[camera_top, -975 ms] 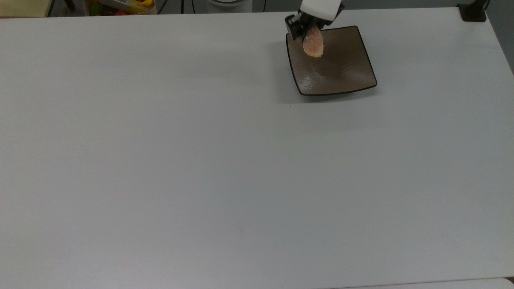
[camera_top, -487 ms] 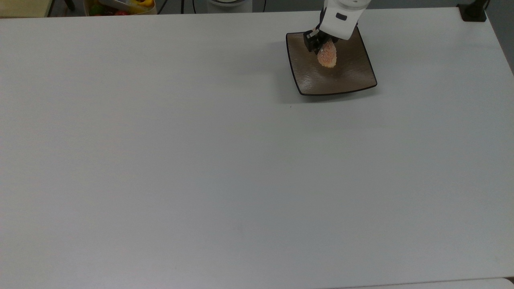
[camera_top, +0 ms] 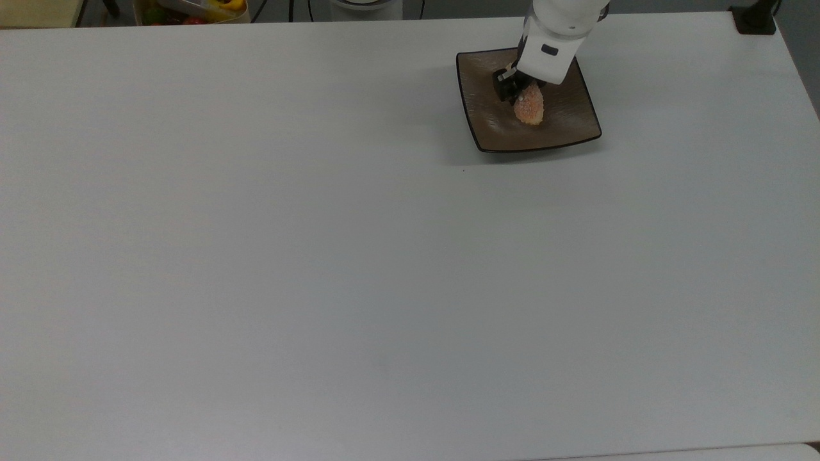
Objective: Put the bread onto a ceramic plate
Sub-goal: 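Lower the held bread roll onto the center of the plate, then open the gripper and raise it away from the bread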
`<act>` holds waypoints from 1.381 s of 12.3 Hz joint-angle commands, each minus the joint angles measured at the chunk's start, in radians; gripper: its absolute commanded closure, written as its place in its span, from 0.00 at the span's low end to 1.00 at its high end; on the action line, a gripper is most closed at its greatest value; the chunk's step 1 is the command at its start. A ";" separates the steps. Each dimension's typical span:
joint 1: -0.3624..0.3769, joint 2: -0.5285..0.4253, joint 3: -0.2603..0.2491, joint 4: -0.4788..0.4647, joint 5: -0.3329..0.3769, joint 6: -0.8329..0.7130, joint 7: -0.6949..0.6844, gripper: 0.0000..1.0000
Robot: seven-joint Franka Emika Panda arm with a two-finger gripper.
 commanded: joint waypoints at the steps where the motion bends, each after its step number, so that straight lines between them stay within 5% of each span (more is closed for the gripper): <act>1: 0.004 0.022 0.011 -0.020 -0.016 0.044 0.026 0.58; 2: 0.009 0.024 0.011 -0.020 -0.018 0.044 0.028 0.45; 4: 0.016 0.027 0.011 -0.019 -0.019 0.044 0.028 0.03; 14: 0.010 -0.020 0.011 0.010 -0.024 0.022 0.031 0.00; 17: -0.014 -0.079 0.009 0.105 -0.016 -0.105 0.033 0.00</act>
